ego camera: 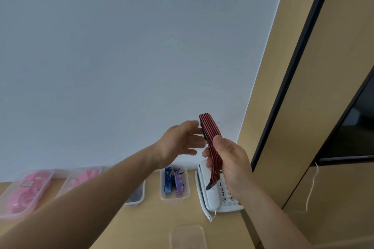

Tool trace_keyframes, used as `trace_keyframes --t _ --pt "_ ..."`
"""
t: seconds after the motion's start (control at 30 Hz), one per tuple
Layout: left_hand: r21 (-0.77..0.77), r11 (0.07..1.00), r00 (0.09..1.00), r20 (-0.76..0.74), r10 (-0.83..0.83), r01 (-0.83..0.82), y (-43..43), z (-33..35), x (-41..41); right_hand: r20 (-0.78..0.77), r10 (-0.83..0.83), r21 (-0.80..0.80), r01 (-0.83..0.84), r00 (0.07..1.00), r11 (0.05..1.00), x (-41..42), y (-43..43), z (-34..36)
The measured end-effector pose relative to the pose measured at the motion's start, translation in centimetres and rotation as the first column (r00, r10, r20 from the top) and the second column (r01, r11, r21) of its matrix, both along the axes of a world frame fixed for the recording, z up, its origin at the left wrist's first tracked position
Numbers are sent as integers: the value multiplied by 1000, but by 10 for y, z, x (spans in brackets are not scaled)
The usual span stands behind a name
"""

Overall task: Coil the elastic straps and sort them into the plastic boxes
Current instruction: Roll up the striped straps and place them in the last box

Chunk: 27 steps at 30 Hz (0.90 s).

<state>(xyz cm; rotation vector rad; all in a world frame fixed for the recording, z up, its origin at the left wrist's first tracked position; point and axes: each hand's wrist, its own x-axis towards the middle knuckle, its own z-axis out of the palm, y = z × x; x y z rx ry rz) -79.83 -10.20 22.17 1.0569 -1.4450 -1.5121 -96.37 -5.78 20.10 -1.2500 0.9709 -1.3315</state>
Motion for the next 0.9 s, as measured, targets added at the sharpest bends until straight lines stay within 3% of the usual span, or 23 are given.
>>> trace_keyframes --t 0.07,0.13,0.27,0.43,0.6,0.77,0.9 --pt "-62 990 992 11 -123 124 4 6 -4 -28 1 -23 -2 1000 1000 1 0 0" --pt "-105 985 989 -25 -143 139 5 9 -6 -42 -1 -20 1 999 1000 1 0 -1" --pt "-173 984 999 -16 29 -31 2 15 -9 -59 -6 32 8 998 999 -3 -1 -3" --pt "-307 943 991 6 134 -125 3 23 -9 -62 50 77 -45 997 996 -4 -1 -5" --pt "-472 872 969 128 213 -129 1 13 -9 -228 99 123 -72 969 990 -6 -3 -5" --pt "-695 719 911 300 284 4 2 0 -7 -58 100 214 -85 993 973 -9 -7 -3" --pt "-832 540 827 388 406 125 2 -7 -5 139 68 300 -108 988 948 -9 -12 0"
